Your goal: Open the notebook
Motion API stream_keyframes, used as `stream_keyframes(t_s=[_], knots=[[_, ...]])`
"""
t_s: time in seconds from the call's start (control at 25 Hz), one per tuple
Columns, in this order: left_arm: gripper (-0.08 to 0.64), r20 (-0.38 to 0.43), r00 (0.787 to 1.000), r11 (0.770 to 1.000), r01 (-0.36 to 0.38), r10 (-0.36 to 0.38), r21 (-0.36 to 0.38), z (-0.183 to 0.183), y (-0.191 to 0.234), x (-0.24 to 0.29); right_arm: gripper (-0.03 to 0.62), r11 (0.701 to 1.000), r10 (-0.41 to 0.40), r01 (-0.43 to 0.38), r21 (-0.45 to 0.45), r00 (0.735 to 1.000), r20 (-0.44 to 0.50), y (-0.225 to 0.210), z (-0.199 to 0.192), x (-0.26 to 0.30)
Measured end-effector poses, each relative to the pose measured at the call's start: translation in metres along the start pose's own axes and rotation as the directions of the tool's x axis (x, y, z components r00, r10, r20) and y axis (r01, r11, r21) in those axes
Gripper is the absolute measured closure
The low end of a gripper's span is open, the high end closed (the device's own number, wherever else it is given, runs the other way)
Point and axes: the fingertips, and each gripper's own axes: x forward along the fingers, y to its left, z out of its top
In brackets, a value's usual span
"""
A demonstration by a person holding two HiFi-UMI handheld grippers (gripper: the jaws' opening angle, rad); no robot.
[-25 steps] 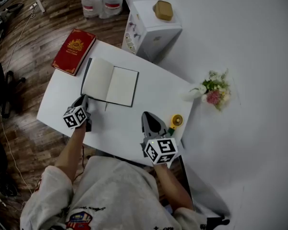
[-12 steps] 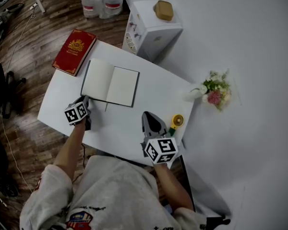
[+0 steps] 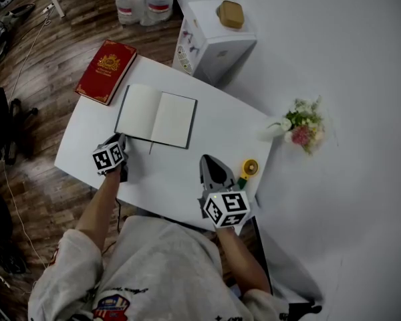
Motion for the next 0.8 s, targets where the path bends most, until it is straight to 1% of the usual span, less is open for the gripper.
stream_keyframes(t_s=[0.16,0.44,0.8], knots=[[0.488,0.001,1.000,1.000,-0.009,0.009,0.021,-0.003,0.003,-0.005,0.595,1.000,0.001,-0.001,0.002,1.000,0.004,0.002,0.000,0.002],[0.488,0.002,1.000,1.000,0.000,0.000,0.019,-0.003,0.009,-0.013,0.595,1.000,0.011,-0.011,0.008,1.000,0.014,0.010,0.001,0.010],[0.492,0.025,0.999,0.996,0.033,-0.035,0.079,0.009,0.014,-0.030,0.595,1.000,0.029,-0.028,-0.004,0.999,0.027,0.030,0.006,0.026]])
